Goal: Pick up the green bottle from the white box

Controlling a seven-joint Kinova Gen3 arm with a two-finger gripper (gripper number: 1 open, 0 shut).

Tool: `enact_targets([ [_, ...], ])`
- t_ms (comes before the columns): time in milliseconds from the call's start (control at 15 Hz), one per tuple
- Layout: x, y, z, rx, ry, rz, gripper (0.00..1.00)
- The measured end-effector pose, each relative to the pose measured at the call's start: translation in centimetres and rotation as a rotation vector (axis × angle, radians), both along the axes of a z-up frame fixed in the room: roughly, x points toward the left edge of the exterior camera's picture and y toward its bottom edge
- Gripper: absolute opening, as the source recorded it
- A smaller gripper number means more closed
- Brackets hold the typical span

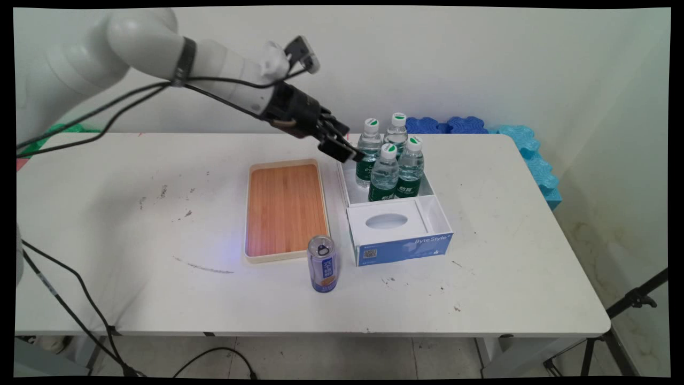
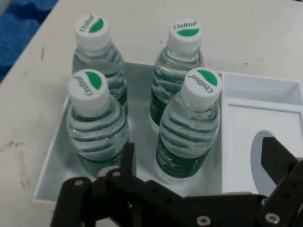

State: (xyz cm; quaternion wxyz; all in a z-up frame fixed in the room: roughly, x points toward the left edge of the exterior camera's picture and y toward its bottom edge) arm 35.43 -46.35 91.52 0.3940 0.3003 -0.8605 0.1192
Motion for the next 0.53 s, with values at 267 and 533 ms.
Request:
enact_targets([
  [267, -2.0, -0.8, -2.0, 0.024, 0.003, 0.006, 1.00],
  [533, -3.5, -1.5, -3.6, 0.042, 0.005, 0.011, 1.00],
])
